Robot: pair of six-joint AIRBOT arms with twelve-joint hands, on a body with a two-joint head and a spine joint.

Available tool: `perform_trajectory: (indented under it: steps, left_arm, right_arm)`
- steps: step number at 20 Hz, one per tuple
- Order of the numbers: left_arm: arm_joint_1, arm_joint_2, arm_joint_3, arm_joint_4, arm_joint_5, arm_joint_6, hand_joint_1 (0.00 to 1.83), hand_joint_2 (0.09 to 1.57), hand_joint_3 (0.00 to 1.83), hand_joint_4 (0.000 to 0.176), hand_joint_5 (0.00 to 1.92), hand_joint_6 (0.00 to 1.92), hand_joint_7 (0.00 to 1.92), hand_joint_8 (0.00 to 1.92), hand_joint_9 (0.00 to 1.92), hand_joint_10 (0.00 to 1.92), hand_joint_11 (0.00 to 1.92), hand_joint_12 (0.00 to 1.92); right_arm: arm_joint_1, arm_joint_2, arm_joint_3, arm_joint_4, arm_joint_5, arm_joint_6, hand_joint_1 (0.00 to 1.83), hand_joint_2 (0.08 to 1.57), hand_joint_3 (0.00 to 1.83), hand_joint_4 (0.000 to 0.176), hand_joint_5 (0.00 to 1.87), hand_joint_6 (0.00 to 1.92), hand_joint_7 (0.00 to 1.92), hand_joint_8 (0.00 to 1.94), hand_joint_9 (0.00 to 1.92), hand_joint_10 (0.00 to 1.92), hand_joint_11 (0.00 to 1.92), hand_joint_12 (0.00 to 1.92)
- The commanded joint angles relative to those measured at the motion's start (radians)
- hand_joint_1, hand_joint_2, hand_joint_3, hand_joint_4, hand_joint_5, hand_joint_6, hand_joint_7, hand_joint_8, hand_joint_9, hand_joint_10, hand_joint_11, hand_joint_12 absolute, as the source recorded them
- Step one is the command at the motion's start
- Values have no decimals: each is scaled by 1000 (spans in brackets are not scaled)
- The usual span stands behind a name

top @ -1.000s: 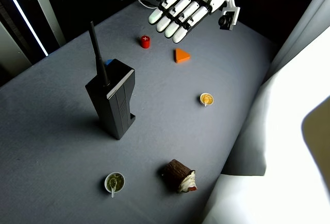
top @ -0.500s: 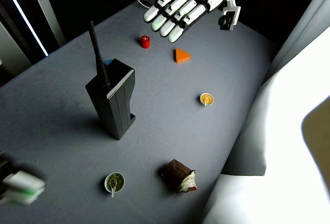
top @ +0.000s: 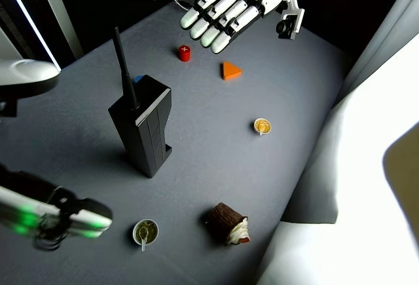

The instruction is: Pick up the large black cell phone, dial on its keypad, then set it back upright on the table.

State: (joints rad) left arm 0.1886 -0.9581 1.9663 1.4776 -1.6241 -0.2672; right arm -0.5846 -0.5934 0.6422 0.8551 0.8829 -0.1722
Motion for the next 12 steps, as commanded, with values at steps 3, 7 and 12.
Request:
perform_trajectory:
  steps: [3, 7, 12]
  left_arm:
    - [-31, 0, -6, -106, -49, -1, 42, 1229, 0, 0, 72, 2, 118, 3, 118, 5, 0, 269]
    - [-20, 1, -2, -106, -42, -1, 55, 1226, 0, 0, 91, 5, 142, 6, 127, 4, 0, 317]
    - [-20, 1, -2, -108, -41, -1, 46, 1225, 0, 0, 58, 1, 109, 2, 102, 2, 0, 268]
  right_arm:
    - [38, 8, -5, -35, 100, 11, 342, 894, 0, 0, 180, 7, 177, 2, 158, 0, 0, 600]
    - [78, 12, -12, -64, 75, 2, 261, 892, 0, 0, 195, 10, 187, 5, 175, 6, 0, 610]
    - [142, 26, -20, -114, 15, -9, 208, 799, 0, 0, 218, 2, 219, 2, 181, 1, 0, 608]
